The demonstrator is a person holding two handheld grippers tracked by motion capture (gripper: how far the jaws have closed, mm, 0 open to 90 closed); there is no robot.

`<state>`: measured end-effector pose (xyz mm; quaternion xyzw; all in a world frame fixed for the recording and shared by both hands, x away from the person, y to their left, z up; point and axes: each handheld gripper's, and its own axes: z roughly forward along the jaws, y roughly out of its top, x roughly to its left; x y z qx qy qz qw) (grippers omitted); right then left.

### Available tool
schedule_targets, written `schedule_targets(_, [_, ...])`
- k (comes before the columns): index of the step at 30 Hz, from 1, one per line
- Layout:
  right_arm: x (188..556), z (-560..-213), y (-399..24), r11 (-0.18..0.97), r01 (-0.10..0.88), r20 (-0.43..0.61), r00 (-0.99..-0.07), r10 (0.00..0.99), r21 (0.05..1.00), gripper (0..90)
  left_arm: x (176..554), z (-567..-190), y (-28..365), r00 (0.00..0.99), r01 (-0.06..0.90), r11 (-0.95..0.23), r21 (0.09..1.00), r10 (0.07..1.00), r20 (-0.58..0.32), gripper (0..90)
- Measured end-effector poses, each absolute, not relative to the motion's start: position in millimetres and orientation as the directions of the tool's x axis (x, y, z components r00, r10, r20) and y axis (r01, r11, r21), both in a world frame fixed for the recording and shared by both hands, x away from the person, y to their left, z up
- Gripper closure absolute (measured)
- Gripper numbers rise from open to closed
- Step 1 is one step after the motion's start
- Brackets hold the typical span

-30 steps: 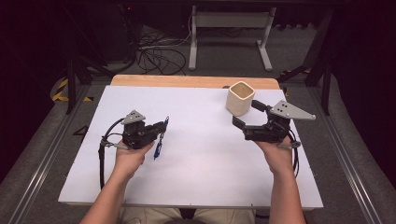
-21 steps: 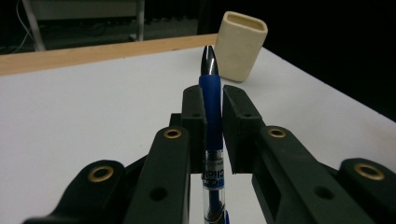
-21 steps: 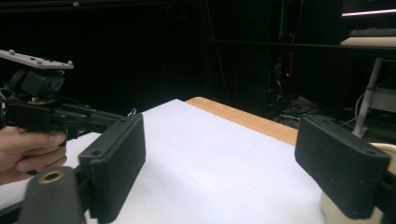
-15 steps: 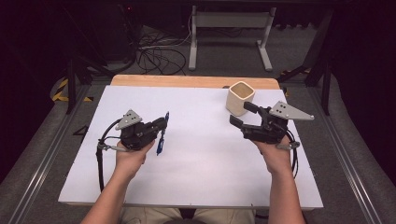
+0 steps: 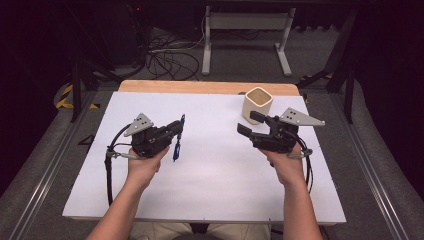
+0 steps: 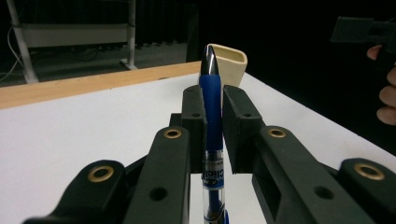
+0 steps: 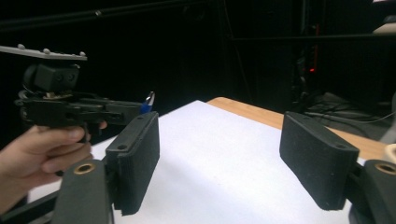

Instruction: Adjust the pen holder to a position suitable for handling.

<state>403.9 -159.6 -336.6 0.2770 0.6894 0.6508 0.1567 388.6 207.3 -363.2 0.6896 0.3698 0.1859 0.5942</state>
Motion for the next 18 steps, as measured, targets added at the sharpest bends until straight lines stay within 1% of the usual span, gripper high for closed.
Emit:
schedule_targets(3, [405.5,-338.7,-157.3,0.001,0.194,0.157,-0.795,0.585,0.981,31.0,389.8,-360.6,203.2,0.666,0.28,-0.013,0.96,0.722,-0.185,80.4])
schedule_targets(18, [406.1,-345.6,-143.9,0.001,0.197,0.165,-0.823,0.544,0.98,34.0,383.3,-357.0,194.6,0.7,0.241,-0.011,0.97,0.694,-0.166,80.3])
